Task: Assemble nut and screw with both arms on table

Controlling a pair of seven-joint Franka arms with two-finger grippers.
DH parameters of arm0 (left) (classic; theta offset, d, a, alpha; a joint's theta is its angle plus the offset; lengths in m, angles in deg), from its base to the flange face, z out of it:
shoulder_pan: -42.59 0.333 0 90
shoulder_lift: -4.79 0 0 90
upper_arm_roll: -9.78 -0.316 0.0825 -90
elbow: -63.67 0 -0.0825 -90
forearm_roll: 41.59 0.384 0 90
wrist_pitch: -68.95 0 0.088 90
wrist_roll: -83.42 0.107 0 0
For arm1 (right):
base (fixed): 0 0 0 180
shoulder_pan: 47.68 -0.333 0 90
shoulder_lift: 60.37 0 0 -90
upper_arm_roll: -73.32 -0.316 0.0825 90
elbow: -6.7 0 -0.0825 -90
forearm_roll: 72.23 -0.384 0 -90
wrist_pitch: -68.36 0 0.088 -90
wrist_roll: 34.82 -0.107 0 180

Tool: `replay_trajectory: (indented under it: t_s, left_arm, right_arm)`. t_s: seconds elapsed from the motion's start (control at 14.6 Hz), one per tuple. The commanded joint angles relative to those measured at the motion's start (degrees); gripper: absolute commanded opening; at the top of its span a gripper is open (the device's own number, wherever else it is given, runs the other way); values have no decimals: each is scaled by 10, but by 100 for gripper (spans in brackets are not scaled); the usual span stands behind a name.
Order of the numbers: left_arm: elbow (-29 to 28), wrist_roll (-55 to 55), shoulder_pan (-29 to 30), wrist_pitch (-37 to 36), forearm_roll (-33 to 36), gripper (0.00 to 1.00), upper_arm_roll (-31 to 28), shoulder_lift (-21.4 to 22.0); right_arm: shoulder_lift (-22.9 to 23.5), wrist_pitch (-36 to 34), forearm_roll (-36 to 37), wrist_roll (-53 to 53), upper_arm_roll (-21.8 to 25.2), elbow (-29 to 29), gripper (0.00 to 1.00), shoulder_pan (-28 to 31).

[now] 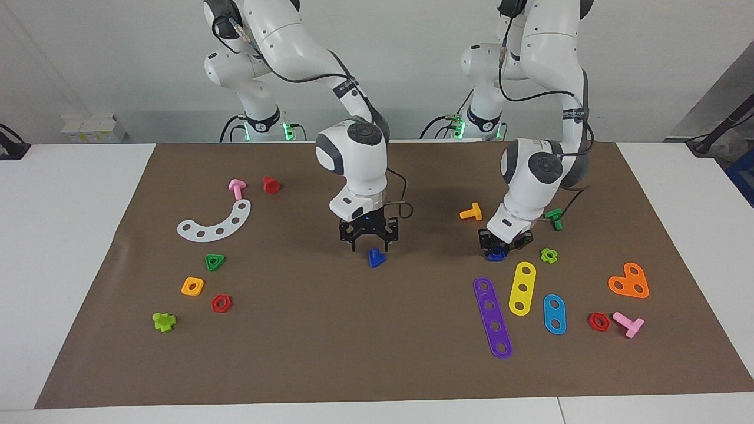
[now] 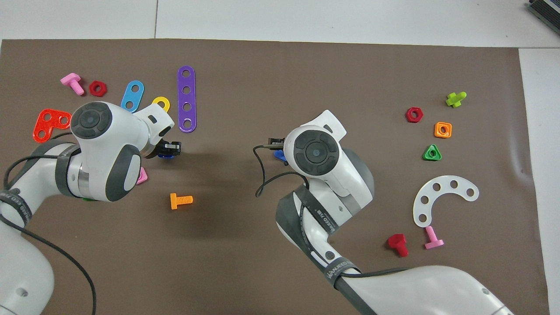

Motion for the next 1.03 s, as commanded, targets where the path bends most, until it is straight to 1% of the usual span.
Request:
replay_trajectory:
  t_s: [0.0, 0.21, 0.27, 0.41, 0.55, 0.62, 0.75, 0.96]
  left_arm:
    - [78, -13, -34, -68, -1, 0, -6, -19]
    - [118, -52, -91, -64, -51, 0, -7, -36]
    - [132, -66, -112, -64, -61, 0, -7, -38]
    - [166, -93, -156, -63, -77, 0, -7, -53]
    - [207, -121, -191, -67, -84, 0, -8, -73]
    - [224, -136, -208, -67, -84, 0, -8, -83]
    - [237, -163, -235, -68, -82, 0, -8, -103]
    - [260, -177, -252, -64, -82, 0, -9, -130]
  right_arm:
    - [-71, -68, 2, -8, -6, 13, 100, 33]
    - [-133, -123, -38, 3, -6, 20, 100, 84]
    - [-153, -144, -46, 27, -6, 25, 100, 109]
    - [-180, -189, -64, 89, -6, 27, 100, 155]
    - [-198, -230, -67, 129, -6, 27, 100, 203]
    - [-205, -234, -67, 155, -6, 27, 100, 219]
    - [-214, -235, -68, 206, -6, 26, 100, 243]
    - [-216, -263, -107, 269, 1, 13, 100, 273]
